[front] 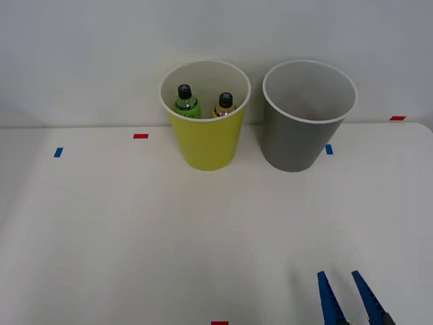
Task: Put cans in the gray bin, plastic bottles in the light green bin
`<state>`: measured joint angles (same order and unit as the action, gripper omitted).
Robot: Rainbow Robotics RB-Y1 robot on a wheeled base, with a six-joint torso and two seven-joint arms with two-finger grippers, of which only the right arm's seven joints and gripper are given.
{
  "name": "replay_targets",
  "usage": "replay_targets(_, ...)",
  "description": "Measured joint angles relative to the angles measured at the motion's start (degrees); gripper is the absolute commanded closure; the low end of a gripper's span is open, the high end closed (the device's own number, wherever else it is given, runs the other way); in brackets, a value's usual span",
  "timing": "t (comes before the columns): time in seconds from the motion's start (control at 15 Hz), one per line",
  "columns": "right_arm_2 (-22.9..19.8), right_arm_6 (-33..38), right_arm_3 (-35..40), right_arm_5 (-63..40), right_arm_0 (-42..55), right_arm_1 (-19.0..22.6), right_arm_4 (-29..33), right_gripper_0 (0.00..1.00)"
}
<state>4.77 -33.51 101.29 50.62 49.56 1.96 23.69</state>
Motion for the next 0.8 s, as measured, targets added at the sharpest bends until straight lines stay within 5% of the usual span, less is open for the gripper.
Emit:
replay_targets(0.27, 2.4, -12.3, -6.5, 3.2, -2.3, 0.9, -9.3, 0.0)
replay_targets(0.6, 2.5, -14.9, -6.7, 7.5, -1.4, 1.7, -8.5, 0.0)
replay_targets(0.8, 3.4, -25.9, -6.7, 9.7, -0.2, 1.5, -9.7, 0.0)
